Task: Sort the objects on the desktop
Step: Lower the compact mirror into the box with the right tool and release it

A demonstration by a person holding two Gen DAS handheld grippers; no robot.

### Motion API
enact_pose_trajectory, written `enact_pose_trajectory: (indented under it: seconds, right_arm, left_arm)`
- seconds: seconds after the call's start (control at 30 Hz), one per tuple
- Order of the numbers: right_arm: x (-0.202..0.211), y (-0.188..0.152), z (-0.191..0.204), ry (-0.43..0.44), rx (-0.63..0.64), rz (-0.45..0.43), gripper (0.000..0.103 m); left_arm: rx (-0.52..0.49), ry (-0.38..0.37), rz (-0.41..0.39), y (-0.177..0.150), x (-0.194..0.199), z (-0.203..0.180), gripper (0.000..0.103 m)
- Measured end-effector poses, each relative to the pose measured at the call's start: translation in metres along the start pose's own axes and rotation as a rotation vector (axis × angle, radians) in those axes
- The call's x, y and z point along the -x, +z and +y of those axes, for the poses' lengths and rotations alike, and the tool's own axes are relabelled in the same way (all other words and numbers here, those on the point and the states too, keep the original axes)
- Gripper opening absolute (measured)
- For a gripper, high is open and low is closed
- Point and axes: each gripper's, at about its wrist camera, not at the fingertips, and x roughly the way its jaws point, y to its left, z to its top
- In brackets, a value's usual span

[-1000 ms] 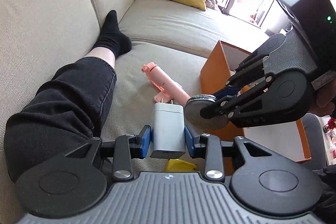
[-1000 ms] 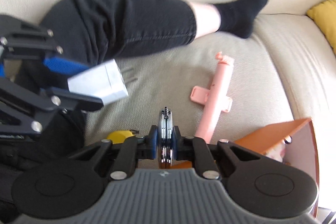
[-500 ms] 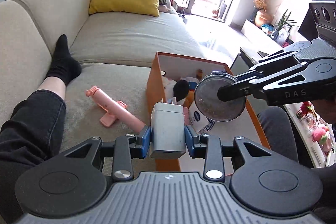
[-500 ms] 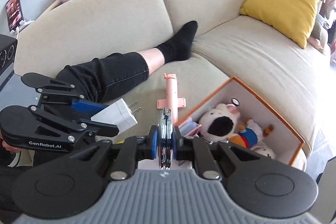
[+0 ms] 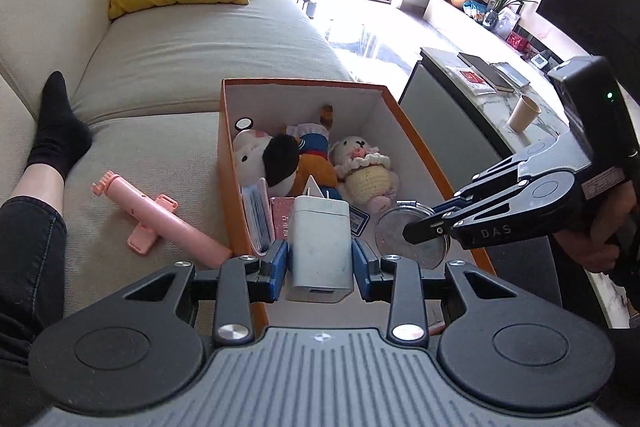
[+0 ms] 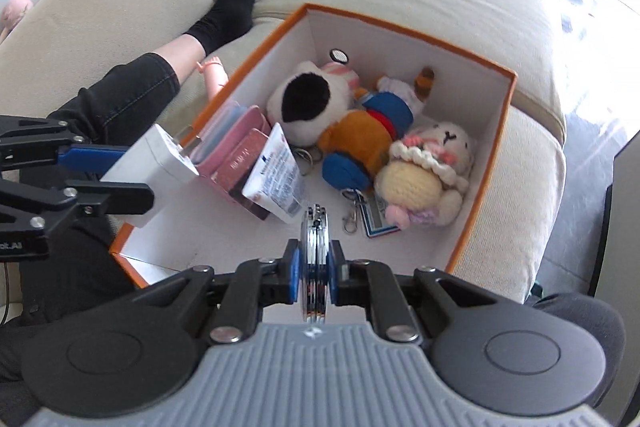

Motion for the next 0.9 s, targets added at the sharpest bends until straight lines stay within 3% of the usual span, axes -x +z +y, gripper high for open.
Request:
enact_pose_trajectory:
  seconds: [0.63,0.9]
  right_arm:
    - [-0.075,0.011,-0.037,0.158,-0.251,0.051,0.014]
    - [-0.078,0.008,-0.019,0.057,-0.144,0.061,0.016]
  left_arm:
    - [-0.033,0.048,0.022,0.024,-0.010,0.004,0.039]
    - [-0.047,0.031,0.029,0.025,-0.012,0.003,0.039]
